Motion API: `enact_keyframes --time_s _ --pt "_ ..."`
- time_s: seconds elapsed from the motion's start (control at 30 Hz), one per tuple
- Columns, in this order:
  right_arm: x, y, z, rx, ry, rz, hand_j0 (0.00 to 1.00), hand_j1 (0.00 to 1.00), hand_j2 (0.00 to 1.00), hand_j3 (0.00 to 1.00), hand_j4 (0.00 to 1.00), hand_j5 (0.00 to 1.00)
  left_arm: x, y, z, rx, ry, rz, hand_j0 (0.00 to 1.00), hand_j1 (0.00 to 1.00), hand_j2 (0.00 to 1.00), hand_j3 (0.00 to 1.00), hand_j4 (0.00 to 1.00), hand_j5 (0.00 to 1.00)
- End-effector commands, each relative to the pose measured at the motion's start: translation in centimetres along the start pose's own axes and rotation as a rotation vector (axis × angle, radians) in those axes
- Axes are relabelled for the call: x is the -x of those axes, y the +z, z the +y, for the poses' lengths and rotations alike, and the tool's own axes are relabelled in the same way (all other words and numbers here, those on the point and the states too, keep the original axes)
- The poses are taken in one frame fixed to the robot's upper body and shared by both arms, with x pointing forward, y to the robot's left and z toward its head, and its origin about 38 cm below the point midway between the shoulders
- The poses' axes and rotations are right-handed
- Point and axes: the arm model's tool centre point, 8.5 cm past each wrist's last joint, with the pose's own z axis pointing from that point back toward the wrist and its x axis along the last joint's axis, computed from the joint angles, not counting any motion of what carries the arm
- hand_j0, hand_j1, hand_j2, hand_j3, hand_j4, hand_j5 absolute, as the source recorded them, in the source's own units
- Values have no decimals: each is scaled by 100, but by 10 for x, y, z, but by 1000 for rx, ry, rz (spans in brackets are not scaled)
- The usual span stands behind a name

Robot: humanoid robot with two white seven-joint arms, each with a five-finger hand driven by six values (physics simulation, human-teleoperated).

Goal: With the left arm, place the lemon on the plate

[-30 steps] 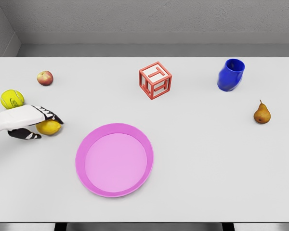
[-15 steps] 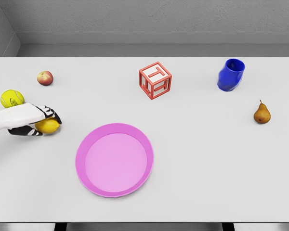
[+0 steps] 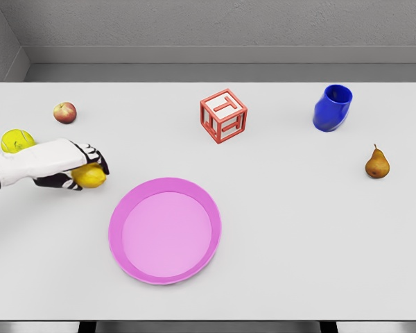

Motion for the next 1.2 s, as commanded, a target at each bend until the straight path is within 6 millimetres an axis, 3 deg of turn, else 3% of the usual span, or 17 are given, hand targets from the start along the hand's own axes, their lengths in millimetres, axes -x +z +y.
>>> enact_keyframes --time_s 0.0,0.17,0.27,0.47,0.73,0.87,0.9,0.93,0.97,1.1,1.17 --pt "0 0 0 0 -1 0 100 100 100 100 100 100 -14 -7 6 -22 -6 -47 47 47 47 47 47 47" --pt "0 0 0 0 -1 0 100 100 100 100 100 100 -29 -15 8 -30 -19 -94 46 46 46 46 46 46" --pt "0 0 0 0 -1 0 100 100 100 100 100 100 -52 -32 1 3 -25 -167 47 47 47 47 47 47" --pt "0 0 0 0 0 1 100 100 100 100 100 100 -68 -39 2 9 -45 -213 47 47 47 47 47 47" --pt "0 0 0 0 -1 0 100 100 100 100 100 100 -99 -58 -10 42 -54 -310 47 47 47 47 47 47" --pt "0 0 0 0 -1 0 100 100 100 100 100 100 -103 -61 -10 34 -51 -323 47 47 47 47 47 47" --pt "0 0 0 0 -1 0 100 100 100 100 100 100 -103 -61 -10 34 -51 -323 55 55 55 55 55 55" --pt "0 0 0 0 -1 0 100 100 100 100 100 100 -104 -61 -11 33 -44 -326 85 85 85 85 85 85" --pt "0 0 0 0 -1 0 100 100 100 100 100 100 -104 -61 -10 32 -44 -326 100 100 100 100 100 100" --pt "0 0 0 0 -1 0 100 100 100 100 100 100 -102 -61 -8 26 -48 -322 100 100 100 100 100 100" --pt "0 0 0 0 -1 0 100 100 100 100 100 100 -92 -51 5 -5 -47 -297 100 100 100 100 100 100"
